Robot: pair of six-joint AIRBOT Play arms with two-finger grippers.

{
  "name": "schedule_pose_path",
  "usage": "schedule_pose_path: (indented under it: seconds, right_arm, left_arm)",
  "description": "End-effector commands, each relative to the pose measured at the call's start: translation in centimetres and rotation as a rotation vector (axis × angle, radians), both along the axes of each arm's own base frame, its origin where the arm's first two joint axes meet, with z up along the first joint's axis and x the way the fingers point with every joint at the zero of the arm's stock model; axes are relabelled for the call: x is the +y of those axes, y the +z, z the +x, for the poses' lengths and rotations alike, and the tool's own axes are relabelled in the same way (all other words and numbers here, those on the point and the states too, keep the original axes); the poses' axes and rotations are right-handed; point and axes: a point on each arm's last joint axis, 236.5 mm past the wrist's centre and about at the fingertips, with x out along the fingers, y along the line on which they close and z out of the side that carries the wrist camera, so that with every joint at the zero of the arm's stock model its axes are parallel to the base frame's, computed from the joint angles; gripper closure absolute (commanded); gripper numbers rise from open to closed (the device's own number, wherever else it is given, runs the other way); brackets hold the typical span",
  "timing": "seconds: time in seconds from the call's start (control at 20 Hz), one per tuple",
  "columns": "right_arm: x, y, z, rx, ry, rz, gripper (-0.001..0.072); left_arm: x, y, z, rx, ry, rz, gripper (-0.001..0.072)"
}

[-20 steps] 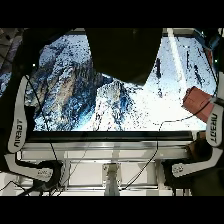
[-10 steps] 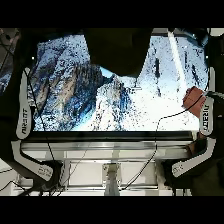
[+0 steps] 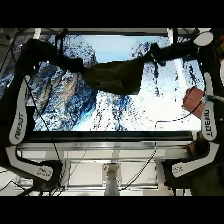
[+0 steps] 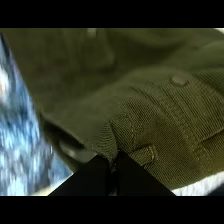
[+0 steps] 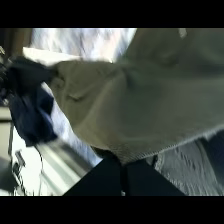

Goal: Fold the clothes and pants, and hang the long-sleeved shirts on hangers.

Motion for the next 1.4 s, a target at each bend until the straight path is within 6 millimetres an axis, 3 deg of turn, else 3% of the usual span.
schedule_pose_path:
  seconds: [0.0,0.35,0.5,0.65,1.0,1.35]
  right_arm:
    - [-0.5,-4.4,-5.0,0.14,0.007,-0.048,0.0698]
    - [0.0,-11.9,-17.7,0.383,-0.018,-0.056,0.0697]
    - [0.6,-13.5,-22.4,0.47,0.004,-0.052,0.0697]
    - [1.5,-13.8,-26.1,0.53,0.045,-0.055,0.0697]
    - [2.3,-12.1,-29.4,0.545,0.06,-0.057,0.0697]
    - [2.4,-10.0,-30.7,0.554,0.046,-0.04,0.0696]
  left_arm:
    - [1.0,-4.3,-5.0,0.093,-0.009,0.046,0.0682]
    - [2.9,-11.3,-15.5,0.21,0.064,0.085,0.0682]
    - [3.3,-12.5,-19.2,0.248,0.065,0.087,0.0682]
    - [3.5,-12.1,-21.1,0.234,0.071,0.083,0.0682]
    - [3.3,-8.0,-23.1,0.147,0.067,0.05,0.0682]
    - [1.8,-6.5,-25.2,0.17,0.055,0.025,0.0682]
